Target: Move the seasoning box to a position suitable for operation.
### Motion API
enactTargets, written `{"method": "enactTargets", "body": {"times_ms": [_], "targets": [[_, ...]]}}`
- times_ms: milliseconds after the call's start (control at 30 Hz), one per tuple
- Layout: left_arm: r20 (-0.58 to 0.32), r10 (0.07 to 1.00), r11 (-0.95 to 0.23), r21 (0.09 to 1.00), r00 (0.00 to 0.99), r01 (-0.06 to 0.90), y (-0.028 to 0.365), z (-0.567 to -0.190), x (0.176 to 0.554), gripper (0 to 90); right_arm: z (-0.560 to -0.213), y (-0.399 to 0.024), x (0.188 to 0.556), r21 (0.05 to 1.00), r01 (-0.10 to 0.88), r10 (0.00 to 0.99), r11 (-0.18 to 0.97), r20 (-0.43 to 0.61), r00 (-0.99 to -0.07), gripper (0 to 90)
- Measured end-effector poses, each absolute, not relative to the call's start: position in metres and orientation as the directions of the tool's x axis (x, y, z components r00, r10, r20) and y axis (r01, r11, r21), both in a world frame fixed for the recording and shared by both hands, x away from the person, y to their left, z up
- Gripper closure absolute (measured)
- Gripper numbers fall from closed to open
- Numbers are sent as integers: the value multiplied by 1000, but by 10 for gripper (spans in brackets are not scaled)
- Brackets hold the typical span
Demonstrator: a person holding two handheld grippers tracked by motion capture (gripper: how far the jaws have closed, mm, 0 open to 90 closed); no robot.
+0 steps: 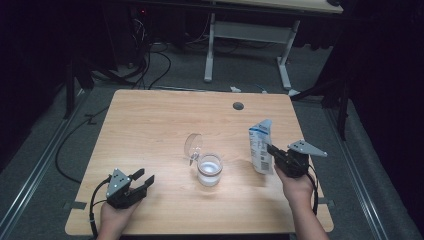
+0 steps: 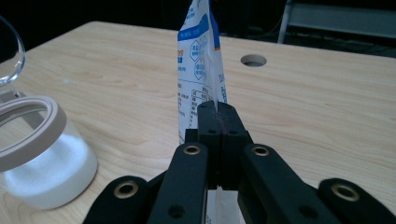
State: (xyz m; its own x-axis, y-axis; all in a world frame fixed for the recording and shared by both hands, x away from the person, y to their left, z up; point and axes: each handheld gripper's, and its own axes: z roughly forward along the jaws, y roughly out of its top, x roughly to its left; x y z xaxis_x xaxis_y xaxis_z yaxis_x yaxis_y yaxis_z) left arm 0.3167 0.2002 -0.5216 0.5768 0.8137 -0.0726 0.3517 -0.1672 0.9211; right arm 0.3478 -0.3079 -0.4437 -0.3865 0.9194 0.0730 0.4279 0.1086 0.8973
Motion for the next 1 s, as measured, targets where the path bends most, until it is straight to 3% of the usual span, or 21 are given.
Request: {"method": "enactTargets", "body": {"times_ms": [200,467,1000], "targets": [[-19,828,-213,914,560,346,217,-522,318,510,-458,-314,343,930,365,919,42,107,-379,900],[-39,861,-172,916,508,362,230,-524,313,510,-475,-321,335,964,263,913,-46,148,-380,900],[-21,859,-201,906,512,373,229,-527,300,509,-481,-330,347,971,235,927,-38,123,-355,900]]}}
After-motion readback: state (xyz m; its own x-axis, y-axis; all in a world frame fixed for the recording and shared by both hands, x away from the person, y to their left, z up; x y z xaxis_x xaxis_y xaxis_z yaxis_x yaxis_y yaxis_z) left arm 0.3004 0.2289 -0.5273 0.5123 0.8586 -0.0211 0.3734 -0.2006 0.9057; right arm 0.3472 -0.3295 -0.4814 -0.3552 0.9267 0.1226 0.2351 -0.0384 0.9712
